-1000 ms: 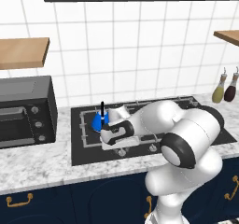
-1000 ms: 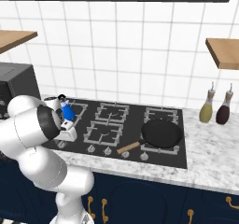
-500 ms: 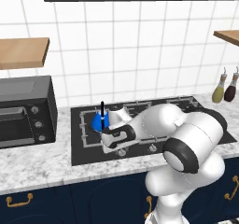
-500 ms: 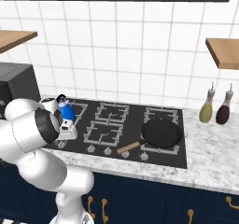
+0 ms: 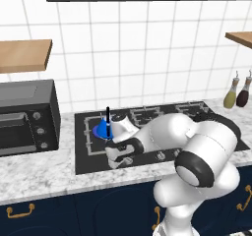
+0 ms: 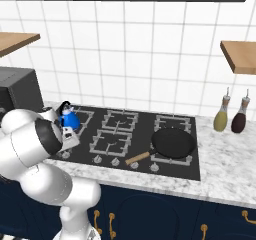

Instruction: Pick the kettle from the counter and place it on a stove burner. Then turn the burner on.

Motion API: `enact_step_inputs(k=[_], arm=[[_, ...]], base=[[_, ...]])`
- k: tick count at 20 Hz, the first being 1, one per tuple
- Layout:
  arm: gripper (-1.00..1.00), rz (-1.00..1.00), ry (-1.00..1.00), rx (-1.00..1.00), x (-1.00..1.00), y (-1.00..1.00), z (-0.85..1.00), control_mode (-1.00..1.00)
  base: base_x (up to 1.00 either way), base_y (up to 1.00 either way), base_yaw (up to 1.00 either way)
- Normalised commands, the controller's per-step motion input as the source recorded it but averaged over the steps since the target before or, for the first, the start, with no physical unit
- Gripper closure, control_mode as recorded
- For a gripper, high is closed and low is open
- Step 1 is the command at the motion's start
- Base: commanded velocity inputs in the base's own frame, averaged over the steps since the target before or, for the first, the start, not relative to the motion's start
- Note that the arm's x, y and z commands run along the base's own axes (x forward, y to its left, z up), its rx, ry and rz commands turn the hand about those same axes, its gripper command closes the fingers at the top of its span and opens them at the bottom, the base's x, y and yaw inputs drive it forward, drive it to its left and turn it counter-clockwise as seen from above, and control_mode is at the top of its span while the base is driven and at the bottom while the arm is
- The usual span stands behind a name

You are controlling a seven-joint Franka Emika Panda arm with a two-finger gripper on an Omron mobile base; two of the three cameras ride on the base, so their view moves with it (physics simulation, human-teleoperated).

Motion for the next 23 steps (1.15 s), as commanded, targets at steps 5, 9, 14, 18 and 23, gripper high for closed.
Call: enact_step_inputs(k=[5,9,14,18,23], arm=[[1.0,0.53,-0.03,-0.1,-0.21,0.01,0.0,-1.0],[1.0,0.53,-0.07,-0.09,-0.24,0.0,0.0,-1.0],[1.0,0.51,-0.15,-0.09,-0.25,0.0,0.0,-1.0],[1.0,0.55,-0.08,-0.05,-0.1,0.0,0.0,-1.0],[1.0,0.71,-0.03,0.0,-0.02,0.0,0.0,-1.0]], base=[[0.0,0.0,0.0],[0.0,0.0,0.0],[0.0,0.0,0.0],[0.0,0.0,0.0],[0.0,0.0,0.0]])
